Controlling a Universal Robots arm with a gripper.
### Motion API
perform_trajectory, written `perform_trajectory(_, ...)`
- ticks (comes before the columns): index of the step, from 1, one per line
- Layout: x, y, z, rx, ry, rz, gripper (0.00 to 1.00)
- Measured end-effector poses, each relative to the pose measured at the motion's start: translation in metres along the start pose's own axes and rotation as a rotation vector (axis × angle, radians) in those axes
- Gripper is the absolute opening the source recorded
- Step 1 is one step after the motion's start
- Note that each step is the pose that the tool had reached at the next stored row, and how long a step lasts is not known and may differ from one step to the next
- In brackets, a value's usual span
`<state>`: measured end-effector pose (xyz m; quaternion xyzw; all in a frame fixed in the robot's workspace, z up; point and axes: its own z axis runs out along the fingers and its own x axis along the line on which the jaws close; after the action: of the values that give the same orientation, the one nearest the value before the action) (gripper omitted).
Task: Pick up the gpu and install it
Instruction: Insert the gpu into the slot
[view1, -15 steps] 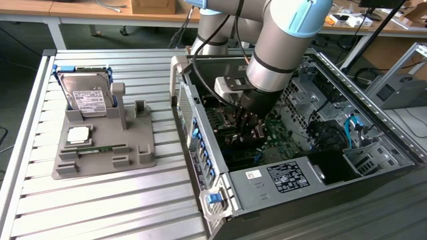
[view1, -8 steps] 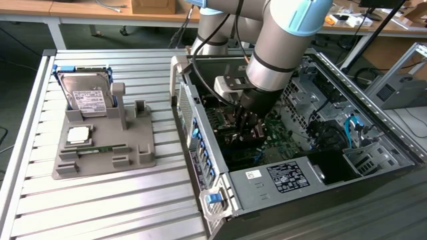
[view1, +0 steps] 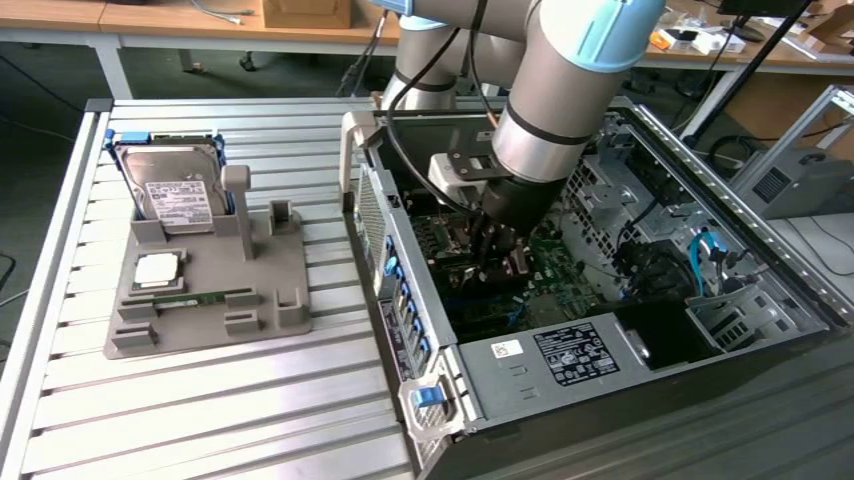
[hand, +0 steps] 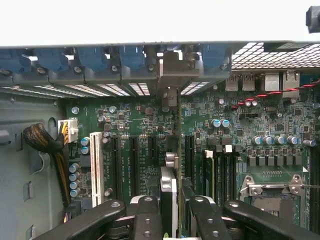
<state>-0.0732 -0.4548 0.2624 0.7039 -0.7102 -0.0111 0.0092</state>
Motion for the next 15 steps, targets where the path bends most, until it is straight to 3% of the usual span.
perform_trajectory(6,-0.0017,-0.0004,-0.0001,-0.0002,0.0012,-0.009,0.27)
perform_trajectory(13,-0.004,-0.0018,-0.0001,-0.0001,0.0254,-0.007,0.27)
perform_trajectory(15,-0.0046,-0.0019,-0.0002,-0.0002,0.0275,-0.007,0.27)
